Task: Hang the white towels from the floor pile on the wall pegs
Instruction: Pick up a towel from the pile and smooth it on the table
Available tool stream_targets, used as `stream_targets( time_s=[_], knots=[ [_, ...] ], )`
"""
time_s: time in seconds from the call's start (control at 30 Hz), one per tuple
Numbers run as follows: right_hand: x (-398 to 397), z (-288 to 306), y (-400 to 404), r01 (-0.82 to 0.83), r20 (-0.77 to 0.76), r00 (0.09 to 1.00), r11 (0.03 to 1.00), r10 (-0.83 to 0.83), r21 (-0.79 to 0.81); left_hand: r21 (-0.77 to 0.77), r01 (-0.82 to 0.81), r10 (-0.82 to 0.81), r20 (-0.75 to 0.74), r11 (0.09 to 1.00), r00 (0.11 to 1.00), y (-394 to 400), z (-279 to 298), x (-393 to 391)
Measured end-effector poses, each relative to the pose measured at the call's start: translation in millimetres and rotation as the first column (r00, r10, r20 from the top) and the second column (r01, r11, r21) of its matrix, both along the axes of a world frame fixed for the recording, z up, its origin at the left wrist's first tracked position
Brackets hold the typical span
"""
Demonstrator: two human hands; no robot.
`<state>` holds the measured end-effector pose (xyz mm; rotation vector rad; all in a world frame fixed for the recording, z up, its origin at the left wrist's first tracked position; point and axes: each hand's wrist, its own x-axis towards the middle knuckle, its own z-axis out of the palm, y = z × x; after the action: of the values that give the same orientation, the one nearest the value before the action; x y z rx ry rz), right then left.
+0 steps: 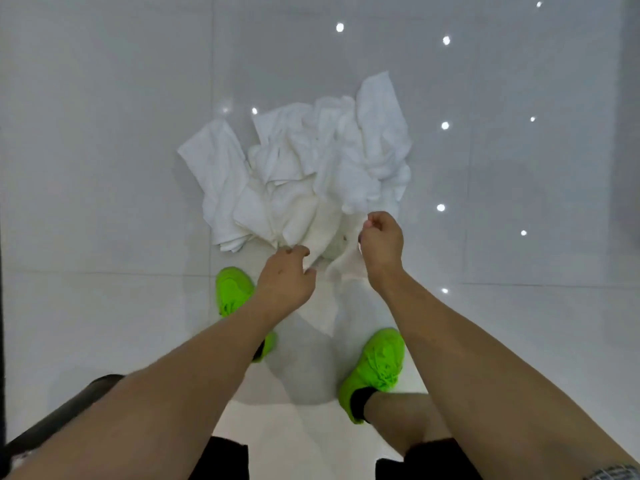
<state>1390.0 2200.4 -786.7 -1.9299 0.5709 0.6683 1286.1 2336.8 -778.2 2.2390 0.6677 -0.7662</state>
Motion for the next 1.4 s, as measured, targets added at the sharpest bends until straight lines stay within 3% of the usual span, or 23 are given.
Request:
stream_targets(
  time_s=[0.27, 0.43, 0.53, 0.67, 0.8, 0.9, 1.0, 1.13, 1.3, 1.4],
  knots=[
    [49.2, 272.6, -86.0, -0.097, 0.186, 0.979, 0.994, 0.088, 0.041, 0.094, 0.189, -0.206, 0.226, 0.977, 0.952, -63.5, 268.0, 109.2],
    [100.9, 436.7, -178.8, -0.143, 0.400, 0.906, 0.990, 0.139, -0.020, 0.144, 0.470, -0.488, 0.371, 0.871, 0.790, -161.6, 435.2, 184.4],
    [120.8, 529.3, -244.7, -0.111, 0.521, 0.842, 0.990, 0.140, -0.085, 0.104, 0.509, -0.494, 0.463, 0.855, 0.736, -234.0, 515.2, 211.7],
    [108.4, 626.5, -348.4, -0.074, 0.616, 0.760, 0.969, 0.209, -0.237, 0.179, 0.472, -0.464, 0.649, 0.863, 0.603, -317.5, 596.9, 238.4],
    [89.0, 671.6, -449.6, -0.129, 0.410, 0.824, 0.833, 0.392, -0.538, 0.179, 0.433, -0.401, 0.768, 0.884, 0.500, -378.2, 652.1, 264.0],
    [80.4, 693.4, -510.6, 0.071, 0.439, 0.864, 0.802, 0.248, -0.593, 0.162, 0.418, -0.369, 0.797, 0.894, 0.479, -422.8, 676.6, 283.7],
    [82.1, 719.8, -550.9, 0.259, 0.592, 0.800, 0.829, 0.103, -0.495, 0.171, 0.597, -0.501, 0.742, 0.784, 0.446, -476.9, 689.7, 303.6],
    [105.3, 746.1, -583.8, 0.387, 0.741, 0.670, 0.869, -0.036, -0.308, 0.132, 0.868, -0.655, 0.713, 0.478, 0.252, -568.3, 701.5, 312.5],
    [147.7, 761.2, -651.3, 0.576, 0.852, 0.475, 0.810, -0.220, -0.112, 0.005, 0.853, -0.479, 0.829, 0.523, 0.288, -662.2, 718.2, 353.8],
    [172.9, 765.0, -702.1, 0.628, 0.830, 0.468, 0.775, -0.303, -0.071, -0.025, 0.876, -0.465, 0.840, 0.482, 0.280, -705.9, 736.6, 397.8]
  ],
)
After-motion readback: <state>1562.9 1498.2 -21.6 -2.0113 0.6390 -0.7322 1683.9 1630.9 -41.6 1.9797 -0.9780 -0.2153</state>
